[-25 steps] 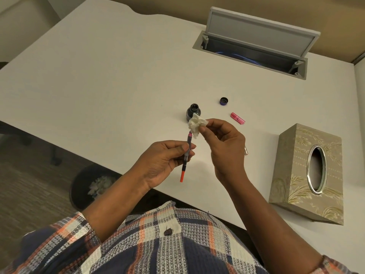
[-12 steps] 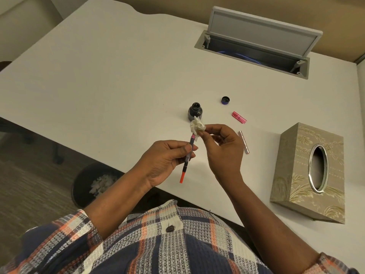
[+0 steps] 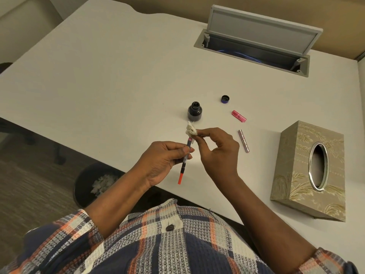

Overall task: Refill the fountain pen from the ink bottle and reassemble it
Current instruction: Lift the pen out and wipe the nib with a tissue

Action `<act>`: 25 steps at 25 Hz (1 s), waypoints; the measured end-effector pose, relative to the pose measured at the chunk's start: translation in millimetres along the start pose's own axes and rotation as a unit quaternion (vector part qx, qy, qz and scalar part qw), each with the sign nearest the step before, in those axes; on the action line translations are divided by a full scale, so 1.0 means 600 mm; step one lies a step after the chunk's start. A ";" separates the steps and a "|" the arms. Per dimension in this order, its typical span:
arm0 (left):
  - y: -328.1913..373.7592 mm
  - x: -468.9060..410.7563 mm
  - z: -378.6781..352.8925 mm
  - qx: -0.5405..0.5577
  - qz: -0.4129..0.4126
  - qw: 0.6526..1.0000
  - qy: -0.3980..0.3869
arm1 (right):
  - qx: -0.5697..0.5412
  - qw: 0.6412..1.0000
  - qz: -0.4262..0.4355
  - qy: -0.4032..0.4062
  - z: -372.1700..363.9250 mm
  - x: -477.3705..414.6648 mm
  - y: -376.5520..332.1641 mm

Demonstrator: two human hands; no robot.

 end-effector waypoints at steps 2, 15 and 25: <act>-0.005 0.001 0.000 0.020 0.012 1.000 -0.001 | -0.064 0.990 -0.126 0.019 0.004 -0.002 0.020; 0.009 -0.002 0.000 0.085 -0.014 0.996 0.023 | -0.510 0.546 -0.664 -0.026 -0.068 0.053 0.062; 0.011 -0.005 -0.006 0.167 -0.006 0.986 0.012 | -0.525 0.495 -0.689 -0.075 -0.077 0.070 0.042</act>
Point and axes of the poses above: each hand's wrist, its own x-axis away from the middle knuckle, its own z-axis out of the back of the hand, y = z × x, the point moved 7 cm from there along -x, towards the middle knuckle, and after that the axes turned 6 degrees about y, right-handed, at the moved point
